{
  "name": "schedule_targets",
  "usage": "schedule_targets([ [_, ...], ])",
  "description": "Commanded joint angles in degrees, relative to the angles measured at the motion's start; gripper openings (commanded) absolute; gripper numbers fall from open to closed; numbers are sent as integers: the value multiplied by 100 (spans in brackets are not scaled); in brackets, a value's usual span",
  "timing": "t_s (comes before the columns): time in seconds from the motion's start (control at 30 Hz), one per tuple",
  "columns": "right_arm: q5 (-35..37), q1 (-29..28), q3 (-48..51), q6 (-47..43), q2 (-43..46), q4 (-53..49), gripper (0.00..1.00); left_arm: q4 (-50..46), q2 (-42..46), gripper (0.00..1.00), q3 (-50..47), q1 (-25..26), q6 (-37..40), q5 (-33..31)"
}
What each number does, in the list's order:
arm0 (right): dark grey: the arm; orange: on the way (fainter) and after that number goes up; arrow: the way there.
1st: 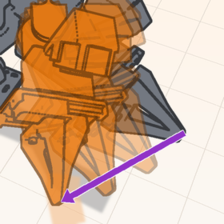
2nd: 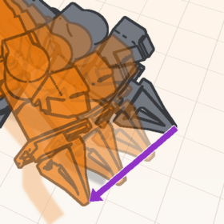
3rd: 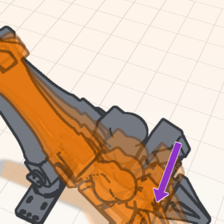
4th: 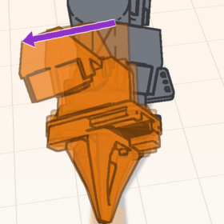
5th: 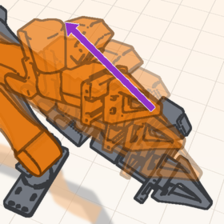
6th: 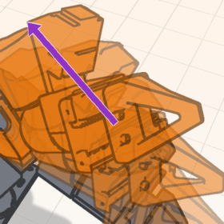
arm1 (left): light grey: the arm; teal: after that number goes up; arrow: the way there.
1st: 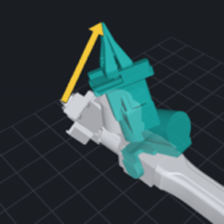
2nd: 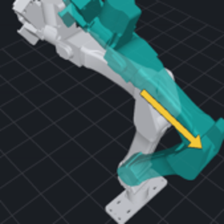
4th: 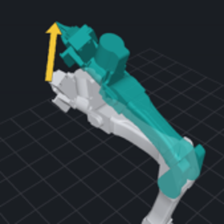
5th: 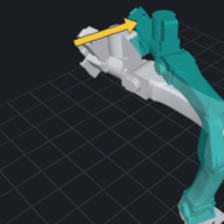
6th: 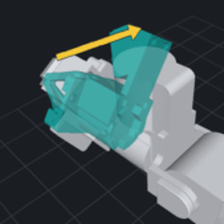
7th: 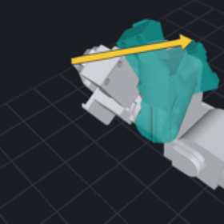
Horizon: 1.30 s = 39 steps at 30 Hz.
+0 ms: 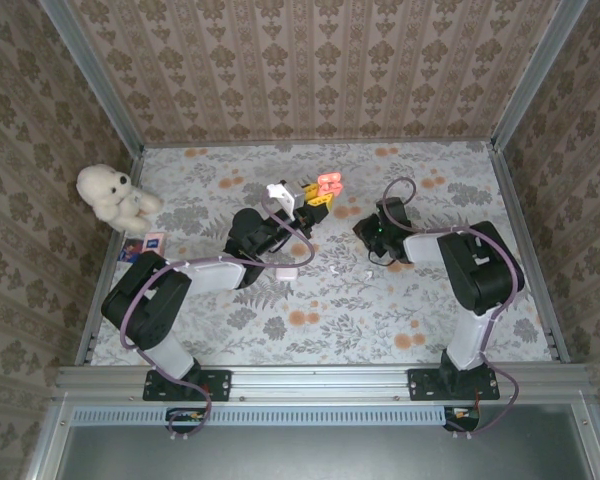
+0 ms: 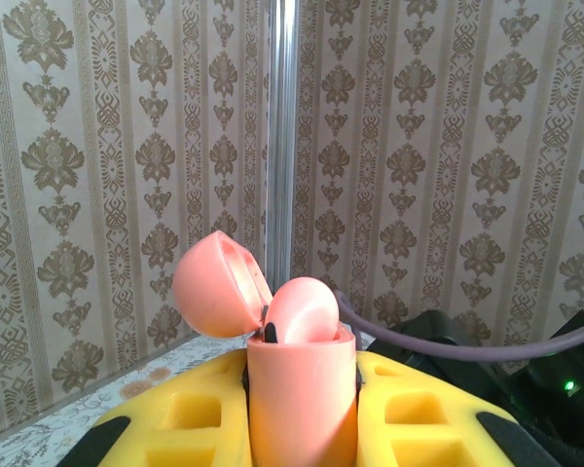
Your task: Insert wireless bluetooth earbuds into charging case
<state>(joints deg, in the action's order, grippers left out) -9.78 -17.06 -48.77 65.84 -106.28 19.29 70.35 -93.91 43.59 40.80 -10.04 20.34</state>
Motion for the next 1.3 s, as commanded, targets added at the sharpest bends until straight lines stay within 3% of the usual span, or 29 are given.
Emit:
schedule_targets([
  [0.0,-71,-84,-103,408,-232,670,23,278,4,0,17,-11,-125,32],
  [0.5,404,-129,250,1271,-398,-183,33,278,-16,0,12,29,-125,32],
  [0.9,547,-124,644,1242,219,-628,38,251,-4,0,25,31,-108,40],
  [1.07,597,-129,382,523,773,-1246,39,252,3,0,14,31,-95,40],
  [1.27,657,-113,-915,-1057,723,-2481,44,251,-1,0,17,21,-96,42],
])
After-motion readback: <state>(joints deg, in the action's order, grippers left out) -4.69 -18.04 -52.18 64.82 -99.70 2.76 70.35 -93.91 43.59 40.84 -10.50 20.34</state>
